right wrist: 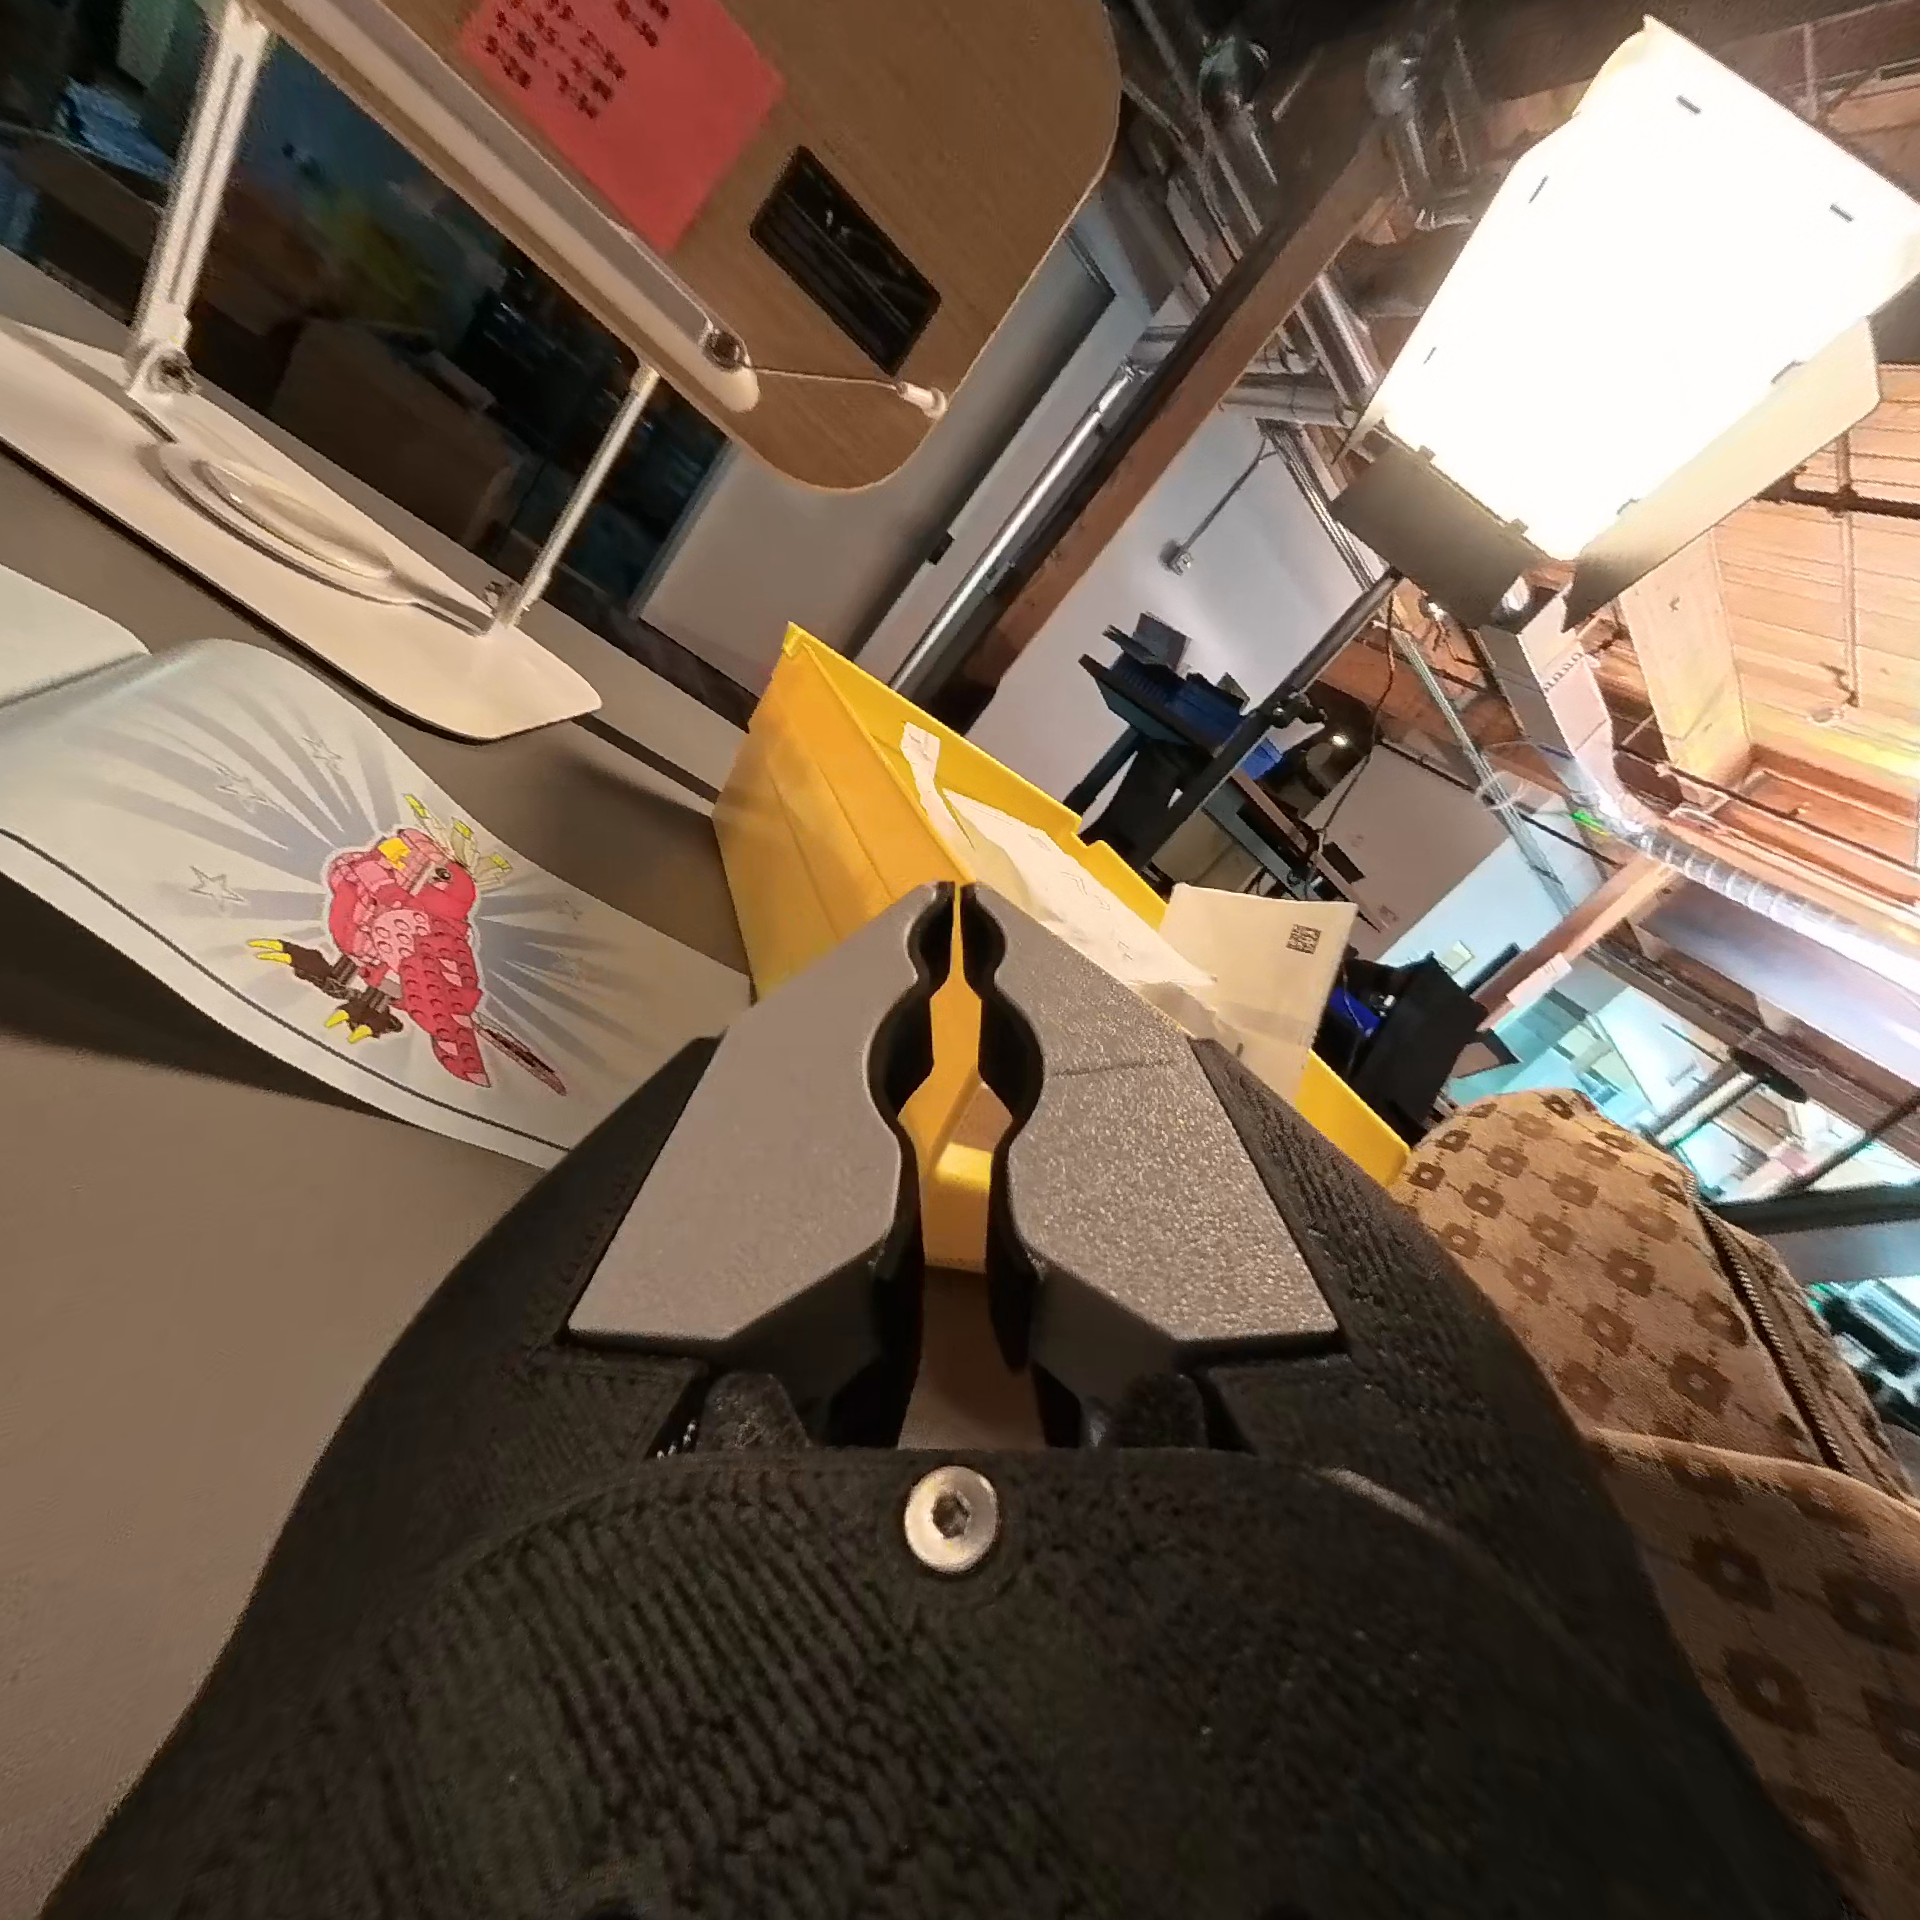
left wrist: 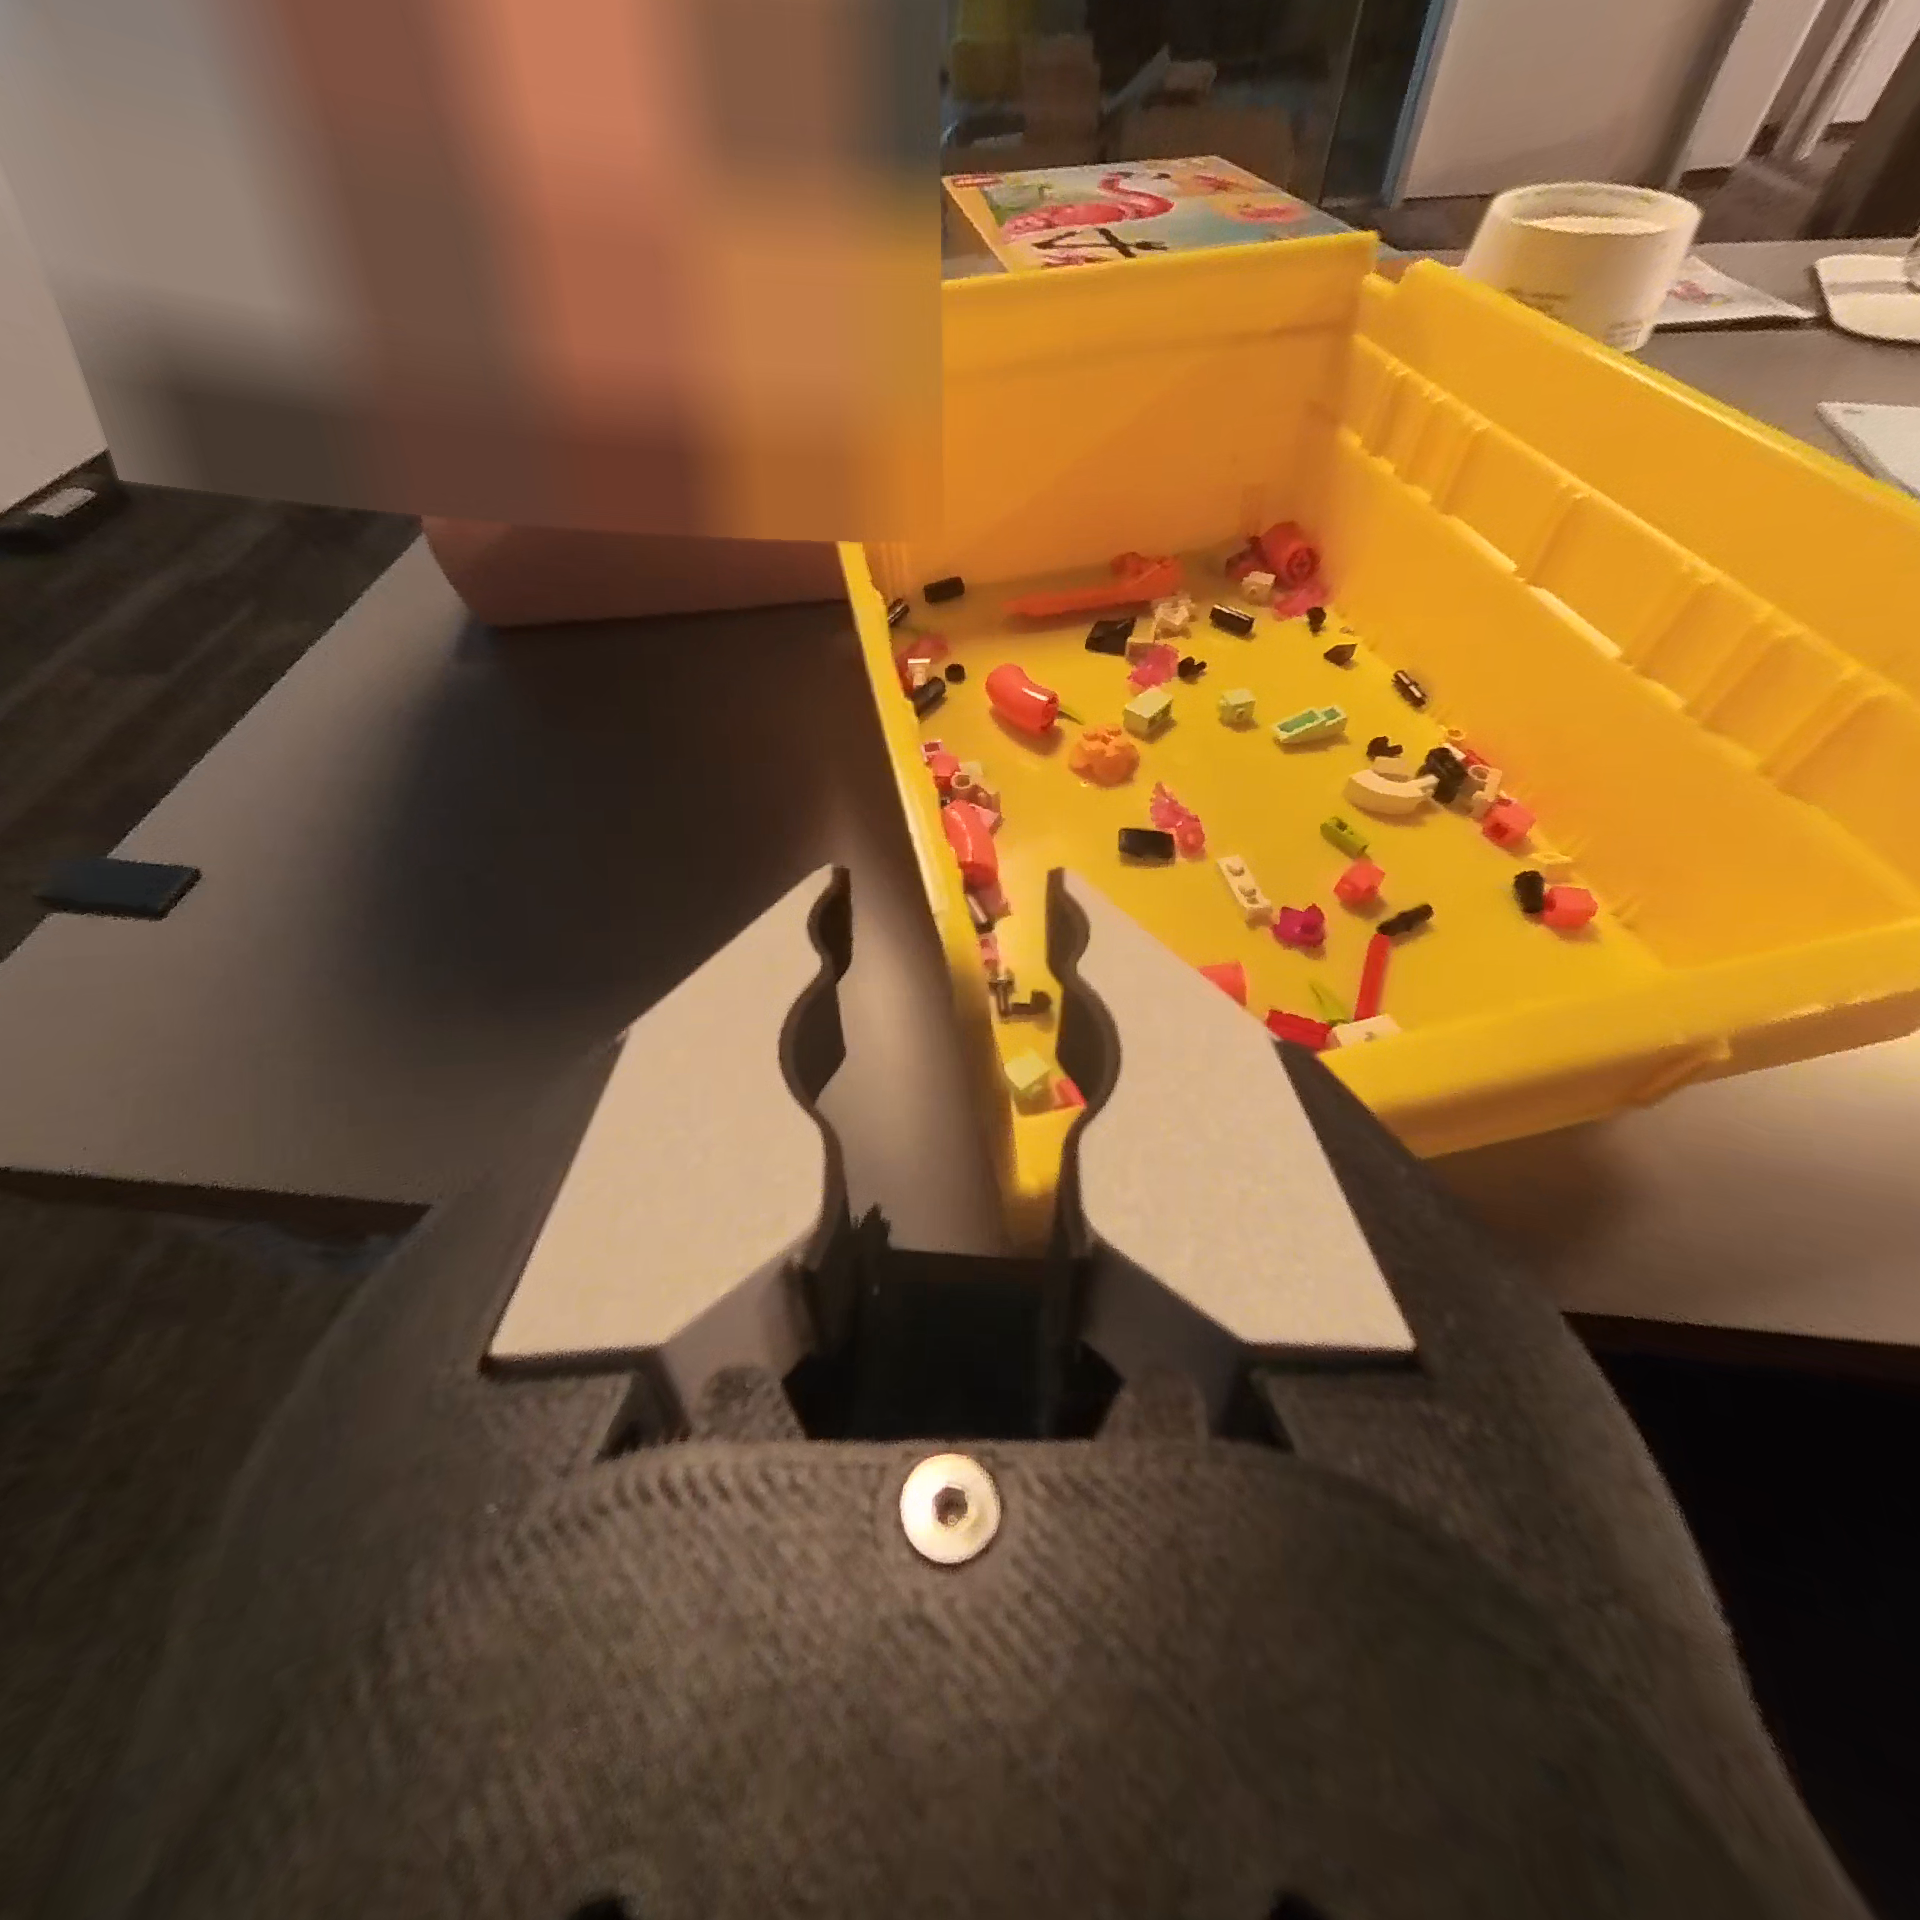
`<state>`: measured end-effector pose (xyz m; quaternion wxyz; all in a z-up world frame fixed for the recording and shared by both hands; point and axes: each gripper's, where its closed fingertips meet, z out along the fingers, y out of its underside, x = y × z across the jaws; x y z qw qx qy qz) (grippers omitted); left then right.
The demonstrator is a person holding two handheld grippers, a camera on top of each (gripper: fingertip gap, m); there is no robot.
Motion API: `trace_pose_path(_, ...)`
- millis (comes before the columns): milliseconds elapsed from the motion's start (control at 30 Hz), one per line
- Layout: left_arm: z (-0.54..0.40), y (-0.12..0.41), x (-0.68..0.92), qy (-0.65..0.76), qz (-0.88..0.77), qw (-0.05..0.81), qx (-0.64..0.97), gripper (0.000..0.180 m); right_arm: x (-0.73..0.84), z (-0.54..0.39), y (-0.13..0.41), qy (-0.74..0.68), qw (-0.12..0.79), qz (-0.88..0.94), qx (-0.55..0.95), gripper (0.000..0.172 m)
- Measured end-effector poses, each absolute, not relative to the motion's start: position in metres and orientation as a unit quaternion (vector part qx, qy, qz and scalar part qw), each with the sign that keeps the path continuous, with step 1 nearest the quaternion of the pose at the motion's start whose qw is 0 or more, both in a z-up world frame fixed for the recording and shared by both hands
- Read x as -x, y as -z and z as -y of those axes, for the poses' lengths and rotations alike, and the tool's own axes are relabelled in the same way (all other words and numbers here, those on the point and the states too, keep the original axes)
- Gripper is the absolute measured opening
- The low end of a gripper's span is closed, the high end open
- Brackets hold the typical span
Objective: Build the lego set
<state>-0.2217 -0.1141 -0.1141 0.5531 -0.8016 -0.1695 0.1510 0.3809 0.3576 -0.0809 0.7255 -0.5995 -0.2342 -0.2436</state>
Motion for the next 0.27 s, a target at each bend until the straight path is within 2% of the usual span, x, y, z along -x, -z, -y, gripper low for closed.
trace_pose_path(100, 0.1074, 0.1185, 0.2241, -0.136, 0.161, 0.549, 0.809, 0.034, -0.3847, -0.3602, 0.0824, 0.261, 0.717, 0.230, 0.604, 0.000)
trace_pose_path(200, 0.1060, 0.1187, 0.2263, -0.123, 0.163, 0.550, 0.810, 0.008, -0.3896, -0.3625, 0.0844, 0.277, 0.708, 0.224, 0.610, 0.000)
trace_pose_path(267, 0.1087, 0.1191, 0.2269, -0.129, 0.167, 0.547, 0.810, 0.006, -0.3918, -0.3639, 0.0864, 0.287, 0.700, 0.223, 0.615, 0.000)
